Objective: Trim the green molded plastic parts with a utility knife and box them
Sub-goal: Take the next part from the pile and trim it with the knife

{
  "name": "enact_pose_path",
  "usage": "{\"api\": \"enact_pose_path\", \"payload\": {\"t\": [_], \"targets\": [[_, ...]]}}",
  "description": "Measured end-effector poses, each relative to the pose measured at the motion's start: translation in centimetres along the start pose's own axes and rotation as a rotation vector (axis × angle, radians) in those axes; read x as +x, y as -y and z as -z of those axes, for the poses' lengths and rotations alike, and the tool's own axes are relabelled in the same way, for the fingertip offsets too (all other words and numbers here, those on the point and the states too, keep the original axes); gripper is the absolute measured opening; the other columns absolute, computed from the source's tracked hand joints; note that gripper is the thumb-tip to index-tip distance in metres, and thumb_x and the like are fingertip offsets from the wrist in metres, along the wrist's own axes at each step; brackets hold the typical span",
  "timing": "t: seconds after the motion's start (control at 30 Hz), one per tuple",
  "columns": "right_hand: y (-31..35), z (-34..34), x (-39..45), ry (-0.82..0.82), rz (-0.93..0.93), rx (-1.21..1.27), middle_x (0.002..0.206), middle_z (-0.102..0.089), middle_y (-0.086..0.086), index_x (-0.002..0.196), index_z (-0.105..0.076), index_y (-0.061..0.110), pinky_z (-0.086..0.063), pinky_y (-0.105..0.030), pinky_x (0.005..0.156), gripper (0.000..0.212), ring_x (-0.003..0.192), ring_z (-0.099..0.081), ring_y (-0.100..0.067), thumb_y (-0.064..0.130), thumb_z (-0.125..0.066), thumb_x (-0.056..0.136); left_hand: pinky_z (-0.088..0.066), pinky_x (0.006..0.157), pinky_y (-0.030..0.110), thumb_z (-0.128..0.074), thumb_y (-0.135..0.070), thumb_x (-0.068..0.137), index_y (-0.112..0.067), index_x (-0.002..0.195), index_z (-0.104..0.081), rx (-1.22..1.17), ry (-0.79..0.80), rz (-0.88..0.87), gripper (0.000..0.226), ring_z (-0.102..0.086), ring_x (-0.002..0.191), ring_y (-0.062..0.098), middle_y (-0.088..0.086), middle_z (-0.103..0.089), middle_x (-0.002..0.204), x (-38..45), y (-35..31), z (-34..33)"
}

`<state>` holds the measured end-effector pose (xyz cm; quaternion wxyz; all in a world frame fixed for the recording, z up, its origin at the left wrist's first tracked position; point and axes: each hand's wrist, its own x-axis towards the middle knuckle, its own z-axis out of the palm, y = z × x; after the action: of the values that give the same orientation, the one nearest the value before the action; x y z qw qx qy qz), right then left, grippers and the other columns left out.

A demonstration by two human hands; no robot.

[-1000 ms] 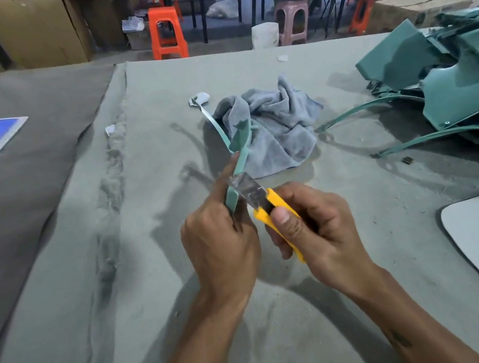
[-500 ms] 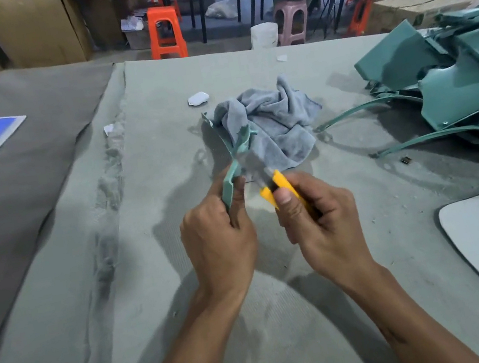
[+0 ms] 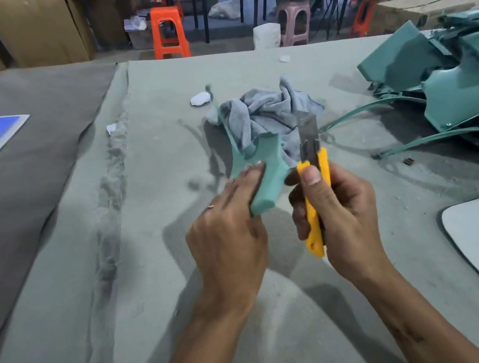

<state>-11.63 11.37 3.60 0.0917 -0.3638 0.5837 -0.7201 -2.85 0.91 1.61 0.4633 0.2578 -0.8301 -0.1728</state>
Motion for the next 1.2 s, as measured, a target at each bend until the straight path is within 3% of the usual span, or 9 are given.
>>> {"api": "enact_pose_path", "payload": {"t": [0.1, 0.23, 0.47, 0.73, 0.87, 0.93, 0.97, 1.07, 1.2], "targets": [[0.3, -0.2, 0.1, 0.054, -0.046, -0.018, 0.054, -0.054, -0.013, 0.071, -0.06, 0.009, -0.042, -0.036, 0.044, 0.05, 0.044, -0.049, -0.029, 0.053, -0.076, 0.09, -0.039, 0.111, 0.059, -0.044, -0.012, 0.093, -0.026, 0.139, -0.063, 0.049, 0.072, -0.11, 0.052, -0.06, 0.131, 0.021, -0.002, -0.066, 0.138, 0.0, 0.3, -0.1], [0.0, 0.7, 0.4, -0.001, -0.156, 0.013, 0.051, -0.057, -0.009, 0.063, -0.065, 0.014, -0.041, -0.026, 0.044, 0.027, 0.04, -0.049, -0.023, 0.032, -0.077, 0.08, -0.023, 0.117, 0.067, -0.055, -0.017, 0.099, -0.027, 0.152, -0.047, 0.143, 0.17, -0.202, 0.054, -0.042, 0.147, 0.024, 0.001, -0.051, 0.154, -0.1, 1.1, -0.3], [-0.1, 2.4, 2.2, -0.309, -0.37, 0.264, 0.054, -0.044, -0.002, 0.072, -0.054, 0.013, -0.034, -0.024, 0.04, 0.013, 0.037, -0.037, -0.016, 0.009, -0.066, 0.076, -0.016, 0.125, 0.057, -0.062, -0.038, 0.079, -0.025, 0.164, -0.002, -0.093, 0.308, 0.195, 0.105, 0.011, 0.157, 0.024, 0.003, 0.009, 0.171, 0.4, 1.5, -0.9], [1.0, 4.5, 2.9, -0.066, -0.697, 0.637, 0.059, -0.045, 0.004, 0.081, -0.057, 0.014, -0.03, -0.014, 0.033, 0.014, 0.037, -0.034, -0.004, 0.023, -0.067, 0.081, -0.03, 0.117, 0.062, -0.053, -0.035, 0.1, -0.015, 0.14, -0.062, -0.158, 0.059, -0.24, 0.045, -0.026, 0.154, 0.033, 0.006, -0.047, 0.156, 1.3, 2.7, 0.2], [0.3, 3.7, 2.3, -0.213, -0.313, 0.424, 0.063, -0.056, -0.008, 0.085, -0.068, 0.014, -0.037, -0.025, 0.044, 0.033, 0.045, -0.044, -0.017, 0.04, -0.059, 0.101, -0.031, 0.118, 0.059, -0.06, -0.017, 0.1, -0.018, 0.118, -0.073, -0.193, -0.172, -0.169, 0.022, -0.066, 0.123, 0.024, -0.014, -0.064, 0.13, 0.8, 2.0, -0.1], [0.0, 3.1, 1.6, -0.247, 0.063, 0.089, 0.064, -0.056, -0.008, 0.093, -0.063, 0.011, -0.039, -0.03, 0.047, 0.031, 0.047, -0.05, -0.025, 0.035, -0.051, 0.107, -0.05, 0.096, 0.025, -0.069, -0.015, 0.095, -0.004, 0.106, -0.074, -0.225, -0.235, -0.058, 0.017, -0.07, 0.086, 0.018, -0.004, -0.078, 0.099, 0.6, 1.6, 0.0], [-0.1, 2.7, 1.1, -0.185, 0.219, -0.014, 0.065, -0.055, -0.006, 0.094, -0.06, 0.009, -0.039, -0.031, 0.048, 0.03, 0.047, -0.051, -0.027, 0.032, -0.049, 0.109, -0.042, 0.071, 0.009, -0.07, -0.016, 0.094, -0.001, 0.099, -0.075, -0.225, -0.234, -0.001, 0.017, -0.061, 0.073, 0.022, 0.006, -0.075, 0.078, 0.7, 1.4, 0.1], [-0.4, 1.0, -0.5, 0.041, 0.383, -0.231, 0.067, -0.056, 0.002, 0.094, -0.054, 0.013, -0.04, -0.037, 0.047, 0.032, 0.052, -0.055, -0.023, 0.04, -0.045, 0.111, -0.021, 0.055, 0.014, -0.065, -0.023, 0.098, -0.005, 0.101, -0.077, -0.183, -0.198, 0.001, 0.021, -0.049, 0.064, 0.026, 0.018, -0.062, 0.071, 0.7, 0.9, 0.4], [-1.0, -1.6, -2.1, 0.199, 0.45, -0.446, 0.077, -0.042, 0.02, 0.111, -0.056, 0.02, -0.036, -0.018, 0.059, 0.029, 0.064, -0.045, 0.003, 0.044, -0.04, 0.111, -0.052, 0.064, 0.028, -0.066, -0.027, 0.089, -0.02, 0.103, -0.077, -0.291, -0.062, 0.015, 0.019, -0.075, 0.079, 0.026, 0.008, -0.079, 0.089, 0.5, 0.8, 1.0]]}}
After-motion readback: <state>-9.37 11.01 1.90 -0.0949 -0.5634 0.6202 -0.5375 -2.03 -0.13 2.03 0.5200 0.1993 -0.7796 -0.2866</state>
